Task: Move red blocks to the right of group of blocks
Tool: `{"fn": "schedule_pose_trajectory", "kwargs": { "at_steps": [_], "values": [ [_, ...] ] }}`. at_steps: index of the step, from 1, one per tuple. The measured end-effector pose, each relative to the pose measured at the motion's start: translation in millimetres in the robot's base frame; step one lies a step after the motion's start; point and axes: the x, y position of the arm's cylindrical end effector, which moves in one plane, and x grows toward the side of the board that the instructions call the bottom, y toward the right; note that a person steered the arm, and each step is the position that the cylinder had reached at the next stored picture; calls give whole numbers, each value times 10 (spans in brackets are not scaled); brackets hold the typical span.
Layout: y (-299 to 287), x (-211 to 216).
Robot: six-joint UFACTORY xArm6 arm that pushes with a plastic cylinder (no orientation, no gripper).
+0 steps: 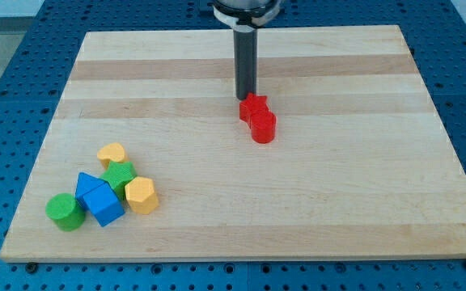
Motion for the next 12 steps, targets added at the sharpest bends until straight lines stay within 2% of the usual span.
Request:
{"fn": "schedule_pose_trajectory", "kwargs": {
  "at_steps": [6, 8, 12],
  "values": [
    [36, 844],
    [305, 1089],
    [199, 1072]
  ]
}}
